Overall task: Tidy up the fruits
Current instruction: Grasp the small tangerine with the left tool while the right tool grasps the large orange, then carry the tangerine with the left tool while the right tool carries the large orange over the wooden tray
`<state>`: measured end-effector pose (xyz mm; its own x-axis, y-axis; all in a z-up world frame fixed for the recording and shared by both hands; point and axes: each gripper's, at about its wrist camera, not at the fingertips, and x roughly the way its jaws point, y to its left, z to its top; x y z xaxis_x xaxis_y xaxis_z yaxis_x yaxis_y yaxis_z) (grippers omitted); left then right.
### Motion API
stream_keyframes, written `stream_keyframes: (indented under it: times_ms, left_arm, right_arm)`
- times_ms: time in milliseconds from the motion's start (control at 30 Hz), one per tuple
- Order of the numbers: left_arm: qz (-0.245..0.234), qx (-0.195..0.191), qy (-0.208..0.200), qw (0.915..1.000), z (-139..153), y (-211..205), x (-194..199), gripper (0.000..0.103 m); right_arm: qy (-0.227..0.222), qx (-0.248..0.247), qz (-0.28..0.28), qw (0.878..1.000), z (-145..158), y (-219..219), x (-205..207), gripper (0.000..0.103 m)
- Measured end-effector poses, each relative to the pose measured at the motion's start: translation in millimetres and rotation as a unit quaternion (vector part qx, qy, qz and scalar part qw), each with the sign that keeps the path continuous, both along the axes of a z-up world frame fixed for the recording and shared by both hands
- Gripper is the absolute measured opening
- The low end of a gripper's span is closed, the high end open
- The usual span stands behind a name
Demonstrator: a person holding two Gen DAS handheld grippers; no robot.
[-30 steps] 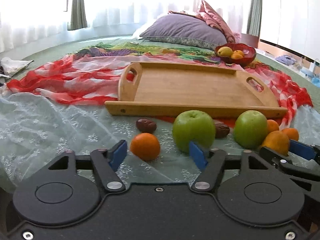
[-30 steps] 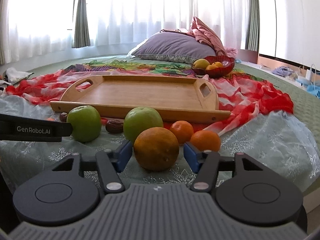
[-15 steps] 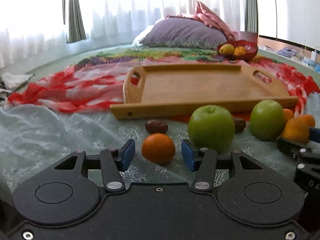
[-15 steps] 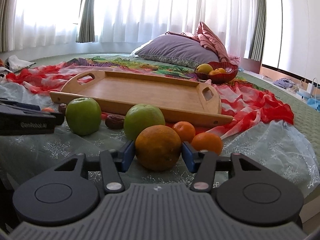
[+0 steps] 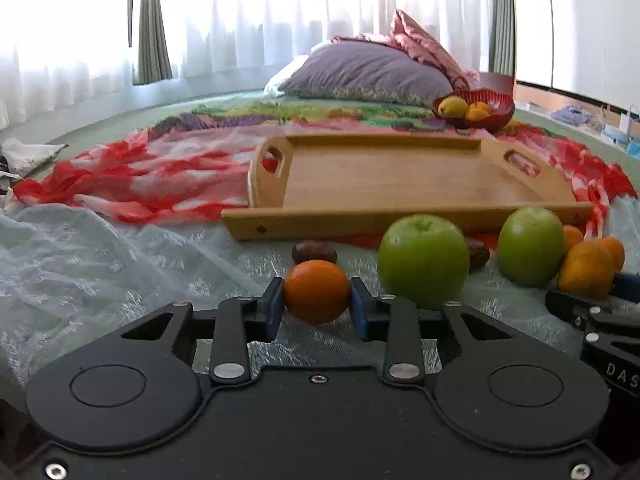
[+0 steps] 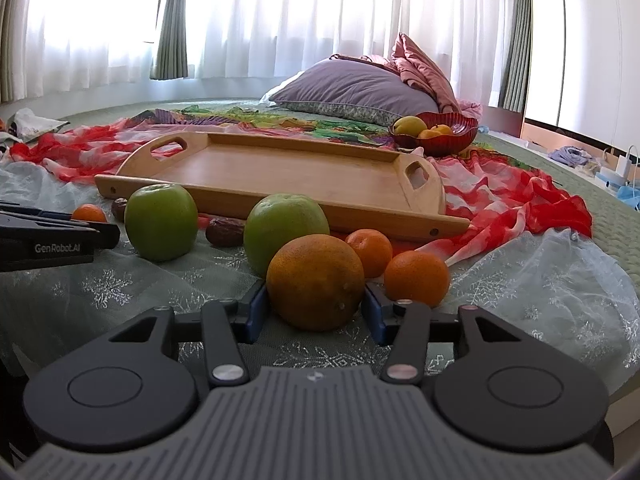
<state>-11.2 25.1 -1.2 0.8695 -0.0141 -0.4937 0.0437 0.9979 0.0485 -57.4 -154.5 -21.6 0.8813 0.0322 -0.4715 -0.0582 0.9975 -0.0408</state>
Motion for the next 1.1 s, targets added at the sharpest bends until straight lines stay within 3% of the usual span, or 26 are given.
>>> stream_keyframes:
  times_ms: [333,567,867,1100]
  left_arm:
    - [-0.005,0.003,-0.041,0.9991,55.8,-4.4,12.1,0.032]
    - [-0.028,-0.024,-0.032,0.9988,95.9,-7.3,54.3,0.032]
    - [-0.033,-0.035,-0.003,0.9988,114.8,-15.5,149.5,0.032]
    - [-0.034,-0.027,0.077,0.9961,93.4,-24.1,251.8,0.032]
  right_arm:
    - [-0.036,0.030,-0.004,0.999,36.1,-17.1,0.8,0.052]
    - [-0.027,0.063,-0.004,0.998,74.5,-47.3,44.3,0.052]
    - [0.007,0.076,0.010,0.997,99.3,-72.4,136.1,0.052]
    - [0.109,0.091,0.029,0.989,87.7,-72.3,231.5,0.052]
